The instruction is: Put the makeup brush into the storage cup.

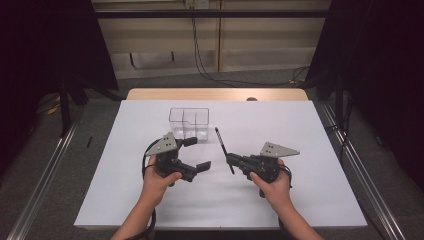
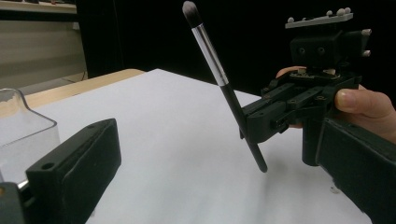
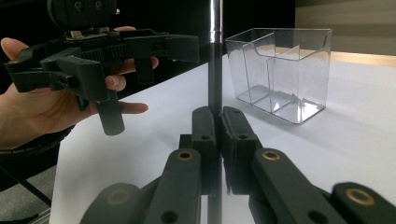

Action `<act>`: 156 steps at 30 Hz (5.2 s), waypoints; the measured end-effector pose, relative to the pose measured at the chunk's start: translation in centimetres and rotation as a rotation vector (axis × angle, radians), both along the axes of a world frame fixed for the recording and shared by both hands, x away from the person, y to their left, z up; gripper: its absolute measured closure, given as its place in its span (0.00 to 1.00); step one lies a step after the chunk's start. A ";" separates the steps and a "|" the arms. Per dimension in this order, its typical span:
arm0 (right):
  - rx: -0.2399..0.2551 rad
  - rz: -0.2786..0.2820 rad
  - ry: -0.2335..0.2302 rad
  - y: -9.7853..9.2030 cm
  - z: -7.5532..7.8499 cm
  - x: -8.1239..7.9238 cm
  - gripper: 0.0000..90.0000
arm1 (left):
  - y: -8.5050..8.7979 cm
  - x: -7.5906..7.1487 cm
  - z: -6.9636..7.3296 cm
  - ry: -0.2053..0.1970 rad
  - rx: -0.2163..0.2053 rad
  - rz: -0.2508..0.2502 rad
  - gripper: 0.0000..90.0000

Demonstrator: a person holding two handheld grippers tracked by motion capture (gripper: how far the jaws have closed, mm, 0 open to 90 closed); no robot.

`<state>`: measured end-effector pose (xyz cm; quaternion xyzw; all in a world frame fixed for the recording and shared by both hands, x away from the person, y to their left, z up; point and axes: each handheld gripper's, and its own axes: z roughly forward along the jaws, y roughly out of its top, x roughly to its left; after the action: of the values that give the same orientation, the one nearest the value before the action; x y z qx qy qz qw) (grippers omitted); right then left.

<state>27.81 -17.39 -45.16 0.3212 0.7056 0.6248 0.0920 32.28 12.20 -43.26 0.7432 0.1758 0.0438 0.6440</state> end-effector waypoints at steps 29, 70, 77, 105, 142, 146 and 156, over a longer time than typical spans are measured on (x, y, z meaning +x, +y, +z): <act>-0.009 0.002 -0.011 0.3 0.1 -0.1 0.94 | -3.0 0.5 0.3 0.031 -0.018 -0.007 0.03; -0.020 0.010 -0.023 0.9 -0.1 -0.3 0.94 | -3.8 0.7 -1.0 0.120 -0.129 -0.070 0.92; -0.009 0.009 -0.013 1.1 -0.2 -0.3 0.94 | -4.0 0.5 -0.9 0.102 -0.125 -0.070 0.93; -0.038 0.005 -0.037 1.0 0.0 -0.4 0.81 | -3.1 0.6 -0.5 0.051 -0.117 -0.039 0.93; -0.080 -0.011 -0.074 -2.1 0.8 -0.6 0.19 | -2.5 0.7 -0.2 0.034 -0.101 -0.011 0.93; -0.078 -0.005 -0.069 -2.4 0.8 -0.6 0.15 | -2.4 0.7 -0.2 0.032 -0.102 -0.008 0.93; -0.102 0.004 -0.071 -2.8 0.5 -0.6 0.07 | -2.4 0.7 -0.2 0.027 -0.089 -0.007 0.93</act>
<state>27.18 -20.19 -44.66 0.2924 0.7336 0.5991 0.1319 32.96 9.83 -43.48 0.7151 0.1840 0.0236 0.6740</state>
